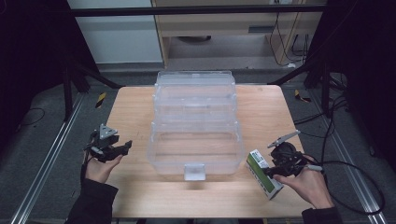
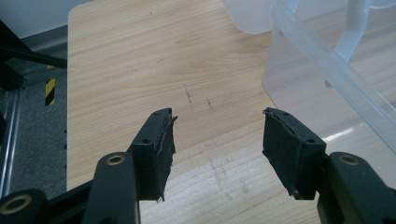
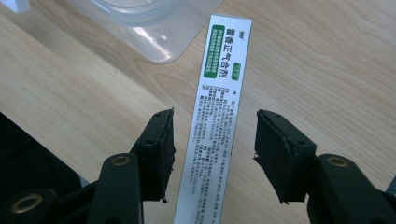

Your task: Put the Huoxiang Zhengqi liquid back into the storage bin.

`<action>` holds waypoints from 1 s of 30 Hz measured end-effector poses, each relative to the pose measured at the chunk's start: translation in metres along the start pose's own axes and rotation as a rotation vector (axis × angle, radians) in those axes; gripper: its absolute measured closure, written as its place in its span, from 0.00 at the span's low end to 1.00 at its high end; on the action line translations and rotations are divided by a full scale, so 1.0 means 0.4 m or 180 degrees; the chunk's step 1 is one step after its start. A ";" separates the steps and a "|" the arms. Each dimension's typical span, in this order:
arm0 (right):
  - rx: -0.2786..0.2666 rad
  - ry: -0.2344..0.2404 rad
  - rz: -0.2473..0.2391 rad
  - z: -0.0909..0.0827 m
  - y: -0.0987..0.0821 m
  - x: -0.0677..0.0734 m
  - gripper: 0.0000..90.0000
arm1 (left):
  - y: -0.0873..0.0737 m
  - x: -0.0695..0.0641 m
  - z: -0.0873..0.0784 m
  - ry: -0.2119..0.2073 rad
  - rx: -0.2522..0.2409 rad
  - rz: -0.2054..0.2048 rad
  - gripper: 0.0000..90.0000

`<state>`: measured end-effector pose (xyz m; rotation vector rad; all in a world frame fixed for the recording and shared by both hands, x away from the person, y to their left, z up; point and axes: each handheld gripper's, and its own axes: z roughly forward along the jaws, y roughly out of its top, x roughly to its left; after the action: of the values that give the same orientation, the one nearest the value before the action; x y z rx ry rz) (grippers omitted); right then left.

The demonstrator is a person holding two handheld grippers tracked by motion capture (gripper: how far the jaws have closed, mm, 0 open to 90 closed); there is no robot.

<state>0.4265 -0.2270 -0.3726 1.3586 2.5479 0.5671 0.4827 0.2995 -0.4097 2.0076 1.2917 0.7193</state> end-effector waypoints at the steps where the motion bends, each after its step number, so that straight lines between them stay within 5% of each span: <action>1: 0.0019 -0.0006 0.0000 0.001 0.000 0.001 0.54 | 0.000 -0.001 0.001 -0.0003 -0.0006 0.0001 0.47; 30: 0.0345 -0.0034 0.0037 0.051 0.011 0.003 0.64 | -0.002 -0.007 0.010 0.0014 0.0068 0.0027 0.46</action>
<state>0.4362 -0.2190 -0.3891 1.4083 2.5981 0.4280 0.4841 0.2961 -0.4134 2.0307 1.2991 0.7171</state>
